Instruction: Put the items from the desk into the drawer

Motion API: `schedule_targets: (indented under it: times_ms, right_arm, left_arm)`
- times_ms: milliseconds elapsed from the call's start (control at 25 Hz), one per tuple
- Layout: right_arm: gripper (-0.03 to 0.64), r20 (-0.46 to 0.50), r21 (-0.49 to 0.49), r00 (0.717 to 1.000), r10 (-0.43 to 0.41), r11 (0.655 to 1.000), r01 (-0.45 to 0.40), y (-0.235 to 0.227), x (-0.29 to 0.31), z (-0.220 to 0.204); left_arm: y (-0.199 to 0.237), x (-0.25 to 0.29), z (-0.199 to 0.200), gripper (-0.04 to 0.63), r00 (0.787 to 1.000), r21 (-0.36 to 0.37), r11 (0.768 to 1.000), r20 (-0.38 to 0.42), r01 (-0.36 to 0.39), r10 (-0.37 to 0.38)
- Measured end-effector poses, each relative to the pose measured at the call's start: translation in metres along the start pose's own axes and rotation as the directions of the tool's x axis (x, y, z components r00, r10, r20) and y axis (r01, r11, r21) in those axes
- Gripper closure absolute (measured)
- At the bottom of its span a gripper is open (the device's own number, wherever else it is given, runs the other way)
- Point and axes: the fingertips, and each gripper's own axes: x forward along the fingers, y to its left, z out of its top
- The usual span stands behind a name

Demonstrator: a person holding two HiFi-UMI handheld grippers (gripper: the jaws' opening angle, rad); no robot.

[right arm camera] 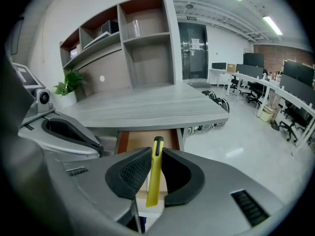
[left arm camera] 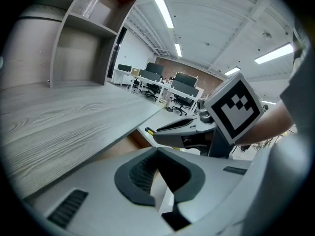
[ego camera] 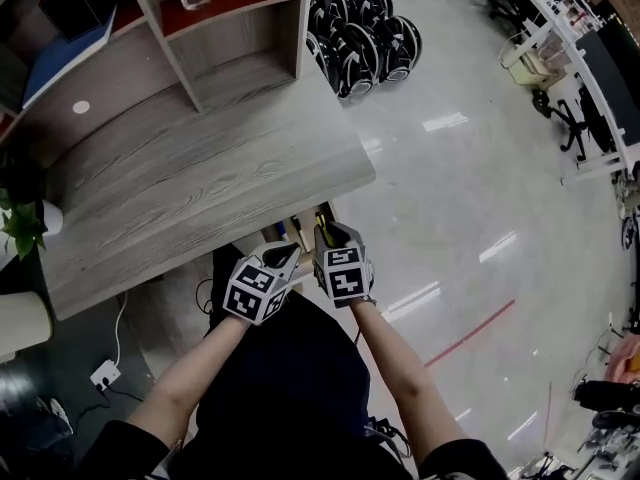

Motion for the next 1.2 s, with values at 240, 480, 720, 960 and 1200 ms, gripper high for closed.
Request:
schedule_targets:
  times_ms: [240,480,720,960,1200]
  right_arm:
    - [0.565,-0.046,-0.054,0.999,0.003,0.999,-0.006,0.002,0.031,-0.017]
    - [0.565,-0.110,-0.097,0.994,-0.020,0.995,0.009,0.001,0.060,-0.041]
    - [0.565,-0.148,-0.168,0.988,-0.048,0.986,0.022,0.003,0.079,-0.055]
    - [0.565,-0.162,-0.196,0.984,-0.074,0.980,0.041,0.000,0.092,-0.059]
    - [0.563,-0.205,-0.199,0.973,-0.104,0.978,0.062,-0.005,0.104,-0.068]
  left_arm:
    - [0.011,-0.003,-0.014,0.586,1.000,-0.041,0.999,-0.011,-0.018,0.018]
    - [0.027,-0.013,-0.029,0.586,0.999,-0.090,0.995,-0.017,-0.053,0.052]
    - [0.036,-0.023,-0.045,0.586,0.997,-0.132,0.988,-0.028,-0.080,0.077]
    - [0.042,-0.027,-0.052,0.586,0.996,-0.144,0.985,-0.038,-0.090,0.086]
    - [0.043,-0.027,-0.052,0.586,0.996,-0.163,0.982,-0.032,-0.091,0.086]
